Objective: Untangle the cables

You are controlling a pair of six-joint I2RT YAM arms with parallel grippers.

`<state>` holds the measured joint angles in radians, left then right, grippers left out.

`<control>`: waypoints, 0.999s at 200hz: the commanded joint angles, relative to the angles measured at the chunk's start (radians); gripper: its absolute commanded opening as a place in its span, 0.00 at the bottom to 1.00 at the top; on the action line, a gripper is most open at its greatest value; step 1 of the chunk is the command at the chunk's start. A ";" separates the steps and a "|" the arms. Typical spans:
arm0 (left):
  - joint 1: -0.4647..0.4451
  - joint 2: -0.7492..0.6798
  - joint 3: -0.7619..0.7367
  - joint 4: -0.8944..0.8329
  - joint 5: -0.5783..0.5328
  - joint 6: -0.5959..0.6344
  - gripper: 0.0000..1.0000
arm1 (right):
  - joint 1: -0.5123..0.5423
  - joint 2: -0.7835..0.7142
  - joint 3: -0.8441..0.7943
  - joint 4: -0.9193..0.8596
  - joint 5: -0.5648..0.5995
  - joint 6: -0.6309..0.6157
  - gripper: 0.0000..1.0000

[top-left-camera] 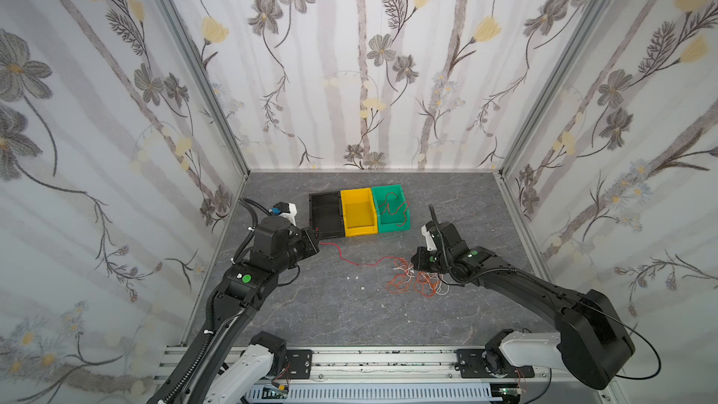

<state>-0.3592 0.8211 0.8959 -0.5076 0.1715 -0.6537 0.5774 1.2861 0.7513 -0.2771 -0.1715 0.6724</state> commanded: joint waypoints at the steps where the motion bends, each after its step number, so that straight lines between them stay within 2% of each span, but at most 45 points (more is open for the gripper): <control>1: 0.027 -0.021 0.024 -0.057 -0.096 0.004 0.00 | -0.030 -0.042 -0.011 -0.071 0.070 0.010 0.00; 23: 0.064 -0.059 0.033 -0.084 -0.140 0.002 0.00 | -0.063 -0.071 -0.031 -0.104 0.130 0.029 0.00; 46: 0.097 -0.080 0.044 -0.100 -0.141 0.008 0.00 | -0.089 -0.051 -0.038 -0.114 0.113 0.031 0.00; 104: 0.111 -0.061 0.034 -0.054 -0.070 -0.003 0.00 | -0.073 0.042 -0.046 -0.047 0.016 0.019 0.00; 120: 0.111 -0.045 0.028 0.000 0.000 -0.004 0.00 | -0.058 0.077 -0.033 -0.045 -0.020 0.006 0.00; 140: 0.112 -0.014 0.026 0.065 0.097 -0.020 0.00 | -0.022 0.092 -0.018 -0.032 -0.036 0.002 0.10; 169: 0.109 -0.001 0.046 0.074 0.126 -0.014 0.00 | 0.002 0.077 0.016 -0.034 -0.066 -0.003 0.35; 200: 0.108 0.014 0.069 0.097 0.189 -0.021 0.00 | 0.004 0.046 0.072 -0.094 -0.097 -0.040 0.52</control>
<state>-0.2497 0.8261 0.9466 -0.4747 0.2871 -0.6601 0.5774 1.3548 0.7818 -0.3401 -0.2298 0.6712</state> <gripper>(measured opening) 0.050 0.477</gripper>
